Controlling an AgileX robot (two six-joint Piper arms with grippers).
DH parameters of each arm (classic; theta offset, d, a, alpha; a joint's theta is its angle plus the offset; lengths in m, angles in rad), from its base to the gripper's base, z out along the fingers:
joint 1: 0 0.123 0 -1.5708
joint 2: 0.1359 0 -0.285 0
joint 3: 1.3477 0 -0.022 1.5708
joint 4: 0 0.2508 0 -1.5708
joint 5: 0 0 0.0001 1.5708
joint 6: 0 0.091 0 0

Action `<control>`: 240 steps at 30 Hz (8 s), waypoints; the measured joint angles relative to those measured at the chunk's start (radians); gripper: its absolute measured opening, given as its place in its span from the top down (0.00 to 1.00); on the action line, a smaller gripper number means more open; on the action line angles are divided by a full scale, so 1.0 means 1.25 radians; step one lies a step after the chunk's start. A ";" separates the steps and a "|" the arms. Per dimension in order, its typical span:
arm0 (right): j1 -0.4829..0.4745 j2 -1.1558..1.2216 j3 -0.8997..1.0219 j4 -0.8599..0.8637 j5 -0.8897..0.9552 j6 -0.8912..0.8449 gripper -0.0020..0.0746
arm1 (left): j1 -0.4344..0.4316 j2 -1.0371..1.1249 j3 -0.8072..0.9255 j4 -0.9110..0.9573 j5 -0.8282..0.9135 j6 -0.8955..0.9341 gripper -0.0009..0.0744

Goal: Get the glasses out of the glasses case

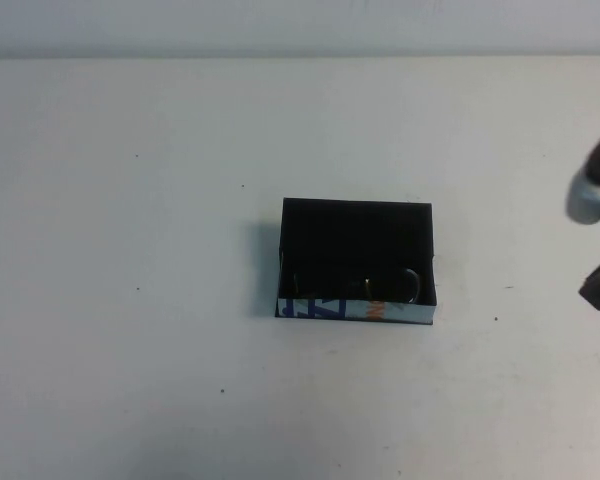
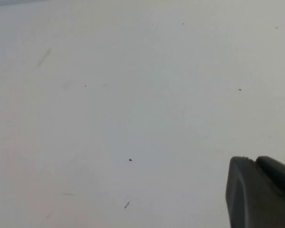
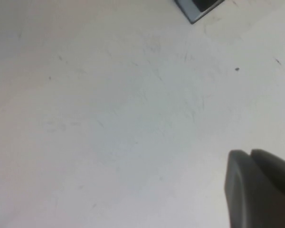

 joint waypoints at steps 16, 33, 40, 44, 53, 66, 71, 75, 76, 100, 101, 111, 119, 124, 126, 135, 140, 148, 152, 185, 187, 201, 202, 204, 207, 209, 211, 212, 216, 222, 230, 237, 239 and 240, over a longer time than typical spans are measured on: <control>0.183 0.398 -0.260 -0.072 -0.027 -0.243 0.64 | 0.000 0.000 0.000 0.000 0.000 0.000 0.99; 0.226 0.682 -0.512 -0.055 -0.067 -0.293 0.42 | 0.000 0.000 0.000 0.000 0.000 0.000 0.99; 0.226 0.719 -0.543 -0.051 -0.056 -0.308 0.43 | 0.000 0.000 0.000 0.000 0.000 0.000 0.99; 0.225 0.736 -0.543 -0.048 -0.065 -0.311 0.43 | 0.000 0.000 0.000 0.000 0.000 0.000 0.99; 0.208 0.754 -0.545 -0.035 -0.083 -0.326 0.44 | 0.000 0.000 0.000 0.000 0.000 0.000 0.99; 0.193 0.772 -0.554 -0.004 -0.099 -0.332 0.50 | 0.000 0.000 0.000 0.000 0.000 0.000 0.99; 0.189 0.773 -0.554 0.006 -0.090 -0.332 0.50 | 0.000 0.000 0.000 0.000 0.000 0.000 0.99; 0.189 0.773 -0.554 0.013 -0.071 -0.332 0.50 | 0.000 0.000 0.000 0.000 0.000 0.000 0.99; 0.189 0.771 -0.554 0.014 -0.067 -0.332 0.50 | 0.000 0.000 0.000 0.000 0.000 0.000 0.99; 0.199 0.780 -0.552 0.017 -0.057 -0.348 0.50 | 0.000 0.000 0.000 0.000 0.000 0.000 0.99; 0.199 0.785 -0.551 0.017 -0.058 -0.348 0.50 | 0.000 0.000 0.000 0.000 0.000 0.000 0.99; 0.199 0.793 -0.551 0.023 -0.063 -0.352 0.78 | 0.000 0.000 0.000 0.000 0.000 0.000 0.99; 0.182 0.700 -0.585 0.023 -0.006 -0.287 0.90 | 0.000 0.000 0.000 0.000 0.000 0.000 0.99; 0.116 0.579 -0.591 0.023 0.028 0.002 0.90 | 0.000 0.000 0.000 0.000 0.000 0.000 0.99; 0.081 0.519 -0.550 0.030 0.028 0.135 0.90 | 0.000 0.000 0.000 0.000 0.000 0.000 0.99; -0.089 0.269 -0.114 0.063 -0.088 0.412 0.90 | 0.000 0.000 0.000 0.000 0.000 0.000 0.99; -0.115 0.231 0.077 0.076 -0.210 0.439 0.90 | 0.000 0.000 0.000 0.000 0.000 0.000 0.99; -0.115 0.305 0.131 0.076 -0.343 0.441 0.90 | 0.000 0.000 0.000 0.000 0.000 0.000 0.99; -0.115 0.348 0.131 0.071 -0.400 0.435 0.89 | 0.000 0.000 0.000 0.000 0.000 0.000 0.99; -0.115 -0.491 0.485 -0.016 -0.596 0.421 0.92 | 0.000 0.000 0.000 0.000 0.000 0.000 0.99; -0.115 -0.538 0.525 -0.016 -0.663 0.418 0.96 | 0.000 0.000 0.000 0.000 0.000 0.000 0.99; -0.115 -0.719 0.780 -0.028 -0.937 0.380 0.99 | 0.000 0.000 0.000 0.000 0.000 0.000 0.99; -0.115 -0.738 0.791 -0.028 -0.926 0.380 0.99 | 0.000 0.000 0.000 0.000 0.000 0.000 0.99; -0.123 -0.791 0.815 -0.028 -0.903 0.380 0.99 | 0.000 0.000 0.000 0.000 0.000 0.000 0.99; -0.160 -0.860 0.852 -0.028 -0.885 0.380 0.99 | 0.000 0.000 0.000 0.000 0.000 0.000 0.99; -0.189 -0.892 0.874 -0.028 -0.879 0.380 0.99 | 0.000 0.000 0.000 0.000 0.000 0.000 0.99; -0.212 -0.921 0.896 -0.028 -0.877 0.384 0.99 | 0.000 0.000 0.000 0.000 0.000 0.000 0.99; -0.217 -0.934 0.909 -0.028 -0.875 0.394 0.99 | 0.000 0.000 0.000 0.000 0.000 0.000 0.99; -0.207 -0.966 0.942 -0.035 -0.860 0.448 0.99 | 0.000 0.000 0.000 0.000 0.000 0.000 0.99; -0.160 -0.969 0.945 -0.040 -0.759 0.463 0.99 | 0.000 0.000 0.000 0.000 0.000 0.000 0.99; -0.155 -0.969 0.945 -0.048 -0.698 0.479 0.99 | 0.000 0.000 0.000 0.000 0.000 0.000 0.99; -0.177 -0.969 0.945 -0.083 -0.696 0.481 0.99 | 0.000 0.000 0.000 0.000 0.000 0.000 0.99; -0.180 -0.969 0.945 -0.085 -0.696 0.481 0.99 | 0.000 0.000 0.000 0.000 0.000 0.000 0.99; -0.180 -0.969 0.945 -0.085 -0.696 0.481 0.99 | 0.000 0.000 0.000 0.000 0.000 0.000 0.99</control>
